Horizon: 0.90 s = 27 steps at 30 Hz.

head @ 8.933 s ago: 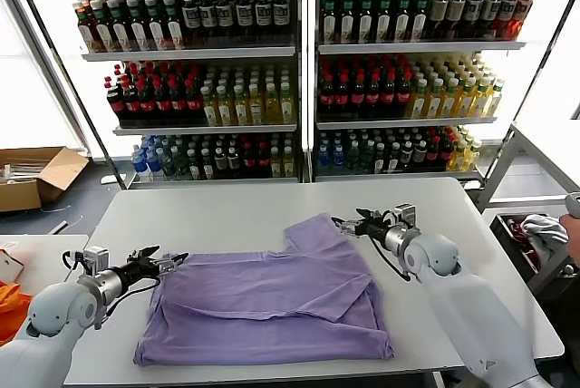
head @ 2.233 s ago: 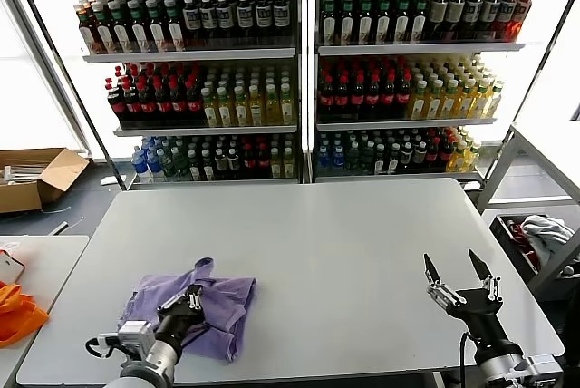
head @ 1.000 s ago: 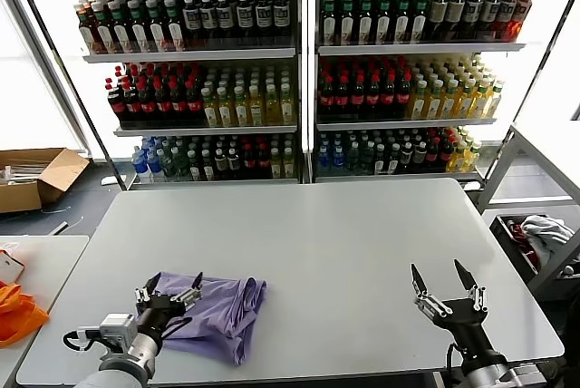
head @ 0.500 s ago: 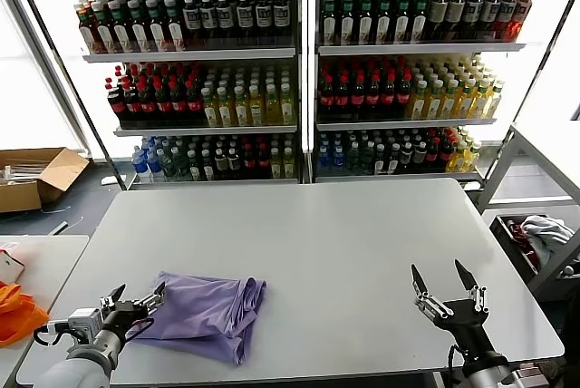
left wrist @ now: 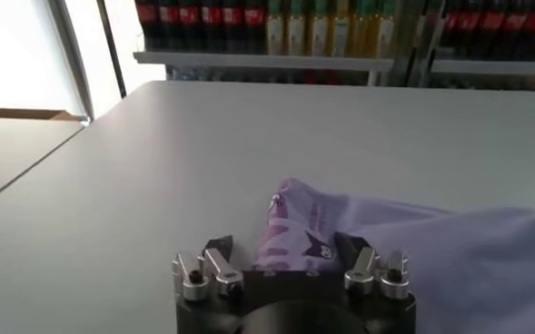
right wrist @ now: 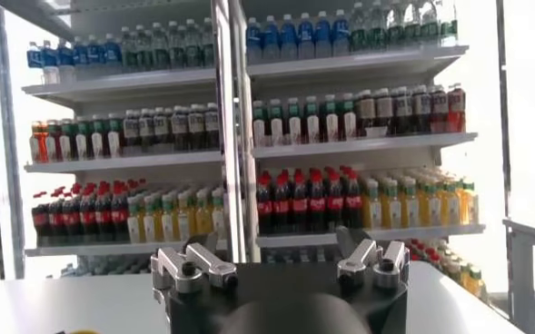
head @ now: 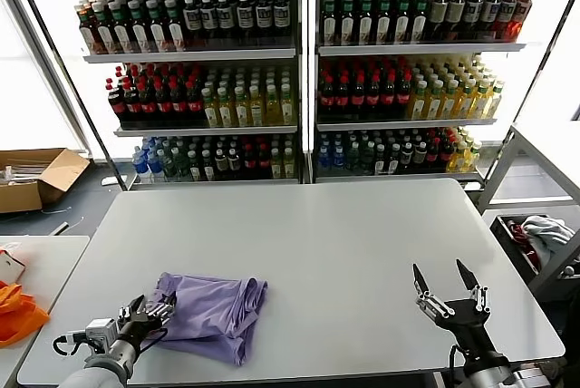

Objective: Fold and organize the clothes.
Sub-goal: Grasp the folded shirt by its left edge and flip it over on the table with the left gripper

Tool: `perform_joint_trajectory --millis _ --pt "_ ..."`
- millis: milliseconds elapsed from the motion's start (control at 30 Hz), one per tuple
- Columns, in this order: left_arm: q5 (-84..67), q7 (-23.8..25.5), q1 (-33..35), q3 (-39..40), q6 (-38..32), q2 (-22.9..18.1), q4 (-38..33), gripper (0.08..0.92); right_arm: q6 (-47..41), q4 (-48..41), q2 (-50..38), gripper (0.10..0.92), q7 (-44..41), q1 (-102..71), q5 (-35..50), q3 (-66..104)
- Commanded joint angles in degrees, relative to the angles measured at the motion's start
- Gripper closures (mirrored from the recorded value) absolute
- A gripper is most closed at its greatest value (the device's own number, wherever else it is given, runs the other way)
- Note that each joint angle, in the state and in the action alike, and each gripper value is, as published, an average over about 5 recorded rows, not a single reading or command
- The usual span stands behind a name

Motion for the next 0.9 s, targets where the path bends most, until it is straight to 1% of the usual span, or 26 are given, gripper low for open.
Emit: perform_joint_trajectory --millis 33,200,300,467,567,633,700,800,900 --pt "0.38 0.69 1.15 1.6 -0.69 -2.54 1.35 0.338 0.16 0.01 -0.02 0.203 0.02 0.1 0.15 0.14" --pt "0.85 0.36 2.96 1.64 -2.89 -5.18 0.76 0.476 0.37 -0.05 0.11 0.203 0.02 0.24 0.24 0.16" --pt "-0.06 -0.46 2.87 -0.33 -3.64 -7.0 -0.65 0.563 0.41 0.01 -0.1 0.203 0.02 0.34 0.73 0.53" --pt "-1.49 -1.48 2.65 -7.92 -5.41 -9.92 -5.19 0.71 0.44 -0.09 -0.42 0.203 0.02 0.74 1.27 0.83" --pt "-4.02 -1.63 2.8 -15.0 -5.73 -9.98 -6.82 0.796 0.45 0.0 -0.38 0.203 -0.01 0.97 1.32 0.73" --pt "-7.08 -1.81 2.96 -20.36 -5.59 -8.7 -7.31 0.834 0.48 0.04 -0.48 0.203 -0.02 1.03 1.45 0.72" --pt "-10.54 -1.88 3.34 -25.8 -5.32 -6.37 -7.45 0.847 0.53 -0.02 -0.69 0.203 -0.02 1.07 1.63 0.75" --pt "-15.5 -1.85 4.14 -33.41 -4.52 -1.11 -7.02 0.849 0.61 -0.14 -1.0 0.203 -0.03 1.17 1.93 0.66" --pt "-19.68 -1.99 4.72 -38.75 -3.28 4.39 -6.47 0.849 0.66 -0.21 -1.12 0.203 -0.05 1.37 2.0 0.22"
